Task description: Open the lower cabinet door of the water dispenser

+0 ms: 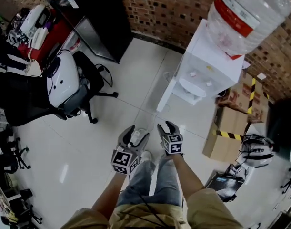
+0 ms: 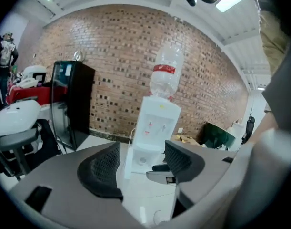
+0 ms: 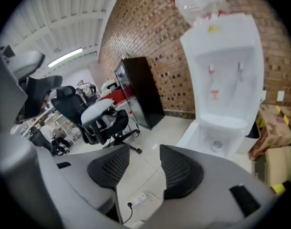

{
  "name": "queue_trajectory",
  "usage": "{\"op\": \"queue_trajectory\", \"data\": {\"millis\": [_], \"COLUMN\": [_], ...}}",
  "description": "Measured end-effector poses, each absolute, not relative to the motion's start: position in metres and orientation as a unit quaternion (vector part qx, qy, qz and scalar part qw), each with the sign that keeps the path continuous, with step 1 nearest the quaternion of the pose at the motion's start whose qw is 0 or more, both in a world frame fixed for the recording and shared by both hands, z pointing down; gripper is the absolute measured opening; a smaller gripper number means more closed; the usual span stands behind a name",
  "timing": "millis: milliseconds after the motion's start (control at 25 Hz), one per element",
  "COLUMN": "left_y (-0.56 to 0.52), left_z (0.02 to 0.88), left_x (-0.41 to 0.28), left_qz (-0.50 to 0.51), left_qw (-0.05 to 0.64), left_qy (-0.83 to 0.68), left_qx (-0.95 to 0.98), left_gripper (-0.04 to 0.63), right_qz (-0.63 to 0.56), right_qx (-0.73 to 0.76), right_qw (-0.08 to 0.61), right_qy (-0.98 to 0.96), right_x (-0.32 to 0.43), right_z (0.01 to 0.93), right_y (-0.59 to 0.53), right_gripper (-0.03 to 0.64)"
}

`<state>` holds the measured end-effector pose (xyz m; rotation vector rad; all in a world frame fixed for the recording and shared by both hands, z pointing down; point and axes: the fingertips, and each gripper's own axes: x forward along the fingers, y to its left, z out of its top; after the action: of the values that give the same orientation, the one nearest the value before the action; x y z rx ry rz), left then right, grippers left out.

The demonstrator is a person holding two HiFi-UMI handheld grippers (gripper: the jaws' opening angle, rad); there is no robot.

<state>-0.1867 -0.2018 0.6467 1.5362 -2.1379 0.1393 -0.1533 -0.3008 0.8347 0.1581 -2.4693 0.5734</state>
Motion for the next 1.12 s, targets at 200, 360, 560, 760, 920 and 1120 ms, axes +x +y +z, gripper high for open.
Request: {"op": "queue_trajectory", "data": {"millis": [200, 360, 560, 760, 920, 1120], "left_y": [-0.216, -0.232, -0.239, -0.239, -0.247, -0.258], "left_z": [0.531, 0.447, 0.368, 0.338, 0.333, 0.326], "left_x": [-0.159, -0.140, -0.142, -0.124, -0.109, -0.103], "left_qz": [-0.008, -0.027, 0.000, 0.021, 0.013, 0.022], "left_qw": [0.230, 0.176, 0.088, 0.048, 0.046, 0.033], "left_qy": [-0.764, -0.751, -0.750, -0.745, -0.740, -0.734], "left_qx": [0.603, 0.636, 0.655, 0.665, 0.671, 0.679], "left_gripper": [0.273, 0.273, 0.273, 0.273, 0.273, 0.273], "right_qz": [0.170, 0.125, 0.082, 0.049, 0.050, 0.032], "right_qx": [0.133, 0.198, 0.254, 0.325, 0.353, 0.360], "right_qw": [0.197, 0.086, -0.033, -0.061, -0.054, -0.053], "right_qy": [-0.956, -0.968, -0.963, -0.943, -0.933, -0.931], "right_x": [-0.079, -0.023, 0.031, 0.073, 0.089, 0.083], "right_z": [0.643, 0.490, 0.352, 0.316, 0.319, 0.322], "right_y": [-0.341, -0.359, -0.366, -0.371, -0.382, -0.391], "right_gripper": [0.227, 0.228, 0.265, 0.456, 0.445, 0.442]}}
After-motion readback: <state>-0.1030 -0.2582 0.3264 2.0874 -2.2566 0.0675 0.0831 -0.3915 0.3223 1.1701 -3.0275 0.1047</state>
